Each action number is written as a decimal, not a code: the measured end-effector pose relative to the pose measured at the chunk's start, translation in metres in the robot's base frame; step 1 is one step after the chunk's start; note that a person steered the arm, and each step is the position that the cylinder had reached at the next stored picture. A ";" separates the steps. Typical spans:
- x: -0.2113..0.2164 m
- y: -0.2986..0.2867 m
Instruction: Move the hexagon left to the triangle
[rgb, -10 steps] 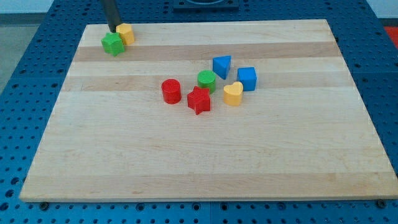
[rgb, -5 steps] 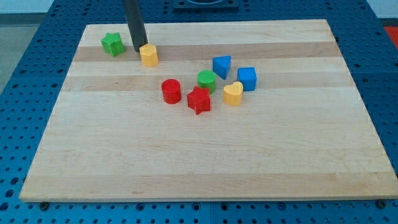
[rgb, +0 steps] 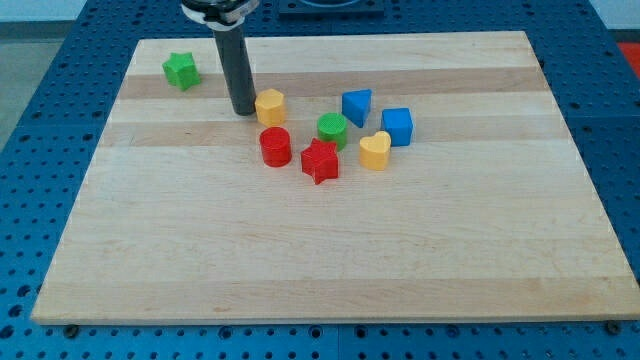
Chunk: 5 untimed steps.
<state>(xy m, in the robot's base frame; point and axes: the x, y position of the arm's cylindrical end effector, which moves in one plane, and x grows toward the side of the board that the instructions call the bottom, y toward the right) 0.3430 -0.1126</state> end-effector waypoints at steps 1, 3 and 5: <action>0.000 0.012; 0.000 0.034; 0.000 0.053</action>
<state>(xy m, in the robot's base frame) 0.3429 -0.0594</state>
